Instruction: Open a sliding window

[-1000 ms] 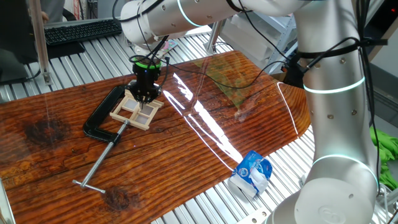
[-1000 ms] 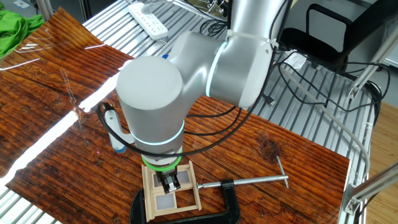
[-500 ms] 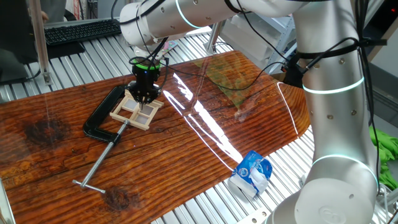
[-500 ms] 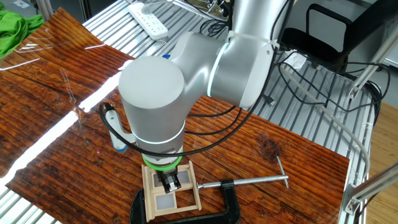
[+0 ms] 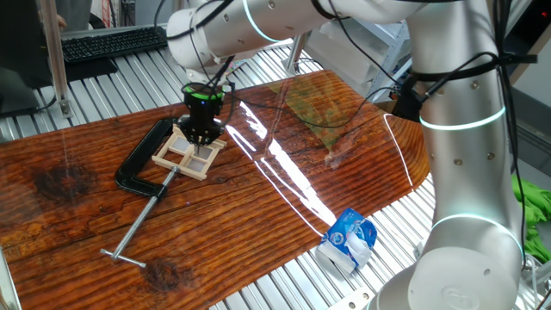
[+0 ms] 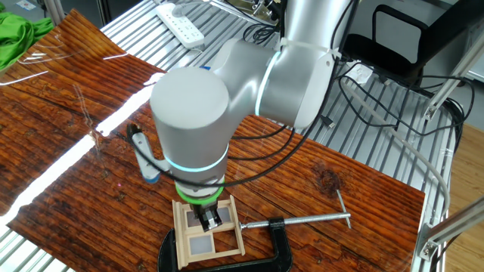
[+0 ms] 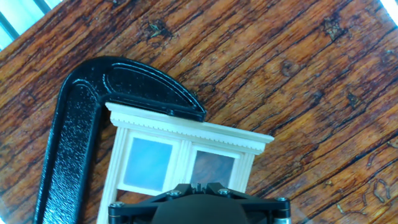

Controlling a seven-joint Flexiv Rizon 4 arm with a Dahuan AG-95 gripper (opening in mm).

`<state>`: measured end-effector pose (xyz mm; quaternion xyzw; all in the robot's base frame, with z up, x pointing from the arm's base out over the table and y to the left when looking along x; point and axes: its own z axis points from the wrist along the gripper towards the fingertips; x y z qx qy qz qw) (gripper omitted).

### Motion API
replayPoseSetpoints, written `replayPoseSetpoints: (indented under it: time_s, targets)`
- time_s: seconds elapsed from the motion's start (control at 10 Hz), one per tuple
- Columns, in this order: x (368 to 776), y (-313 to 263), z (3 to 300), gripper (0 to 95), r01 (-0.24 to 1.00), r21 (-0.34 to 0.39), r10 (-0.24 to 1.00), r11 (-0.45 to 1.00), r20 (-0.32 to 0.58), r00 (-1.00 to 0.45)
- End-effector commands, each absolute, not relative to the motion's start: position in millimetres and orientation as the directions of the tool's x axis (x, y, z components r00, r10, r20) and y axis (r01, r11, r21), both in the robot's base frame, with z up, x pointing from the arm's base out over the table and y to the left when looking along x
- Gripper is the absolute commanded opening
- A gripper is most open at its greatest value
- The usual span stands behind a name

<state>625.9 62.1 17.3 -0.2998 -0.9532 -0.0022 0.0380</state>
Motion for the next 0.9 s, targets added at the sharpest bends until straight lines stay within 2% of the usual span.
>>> replayPoseSetpoints:
  time_s: [0.1,0.9]
  targets:
    - [625.1,61.4,16.9,0.0,0.574,-0.020,0.574,0.818,0.075,-0.815]
    - [625.7,57.6,13.8,0.0,0.581,-0.010,0.580,0.814,0.080,-0.811]
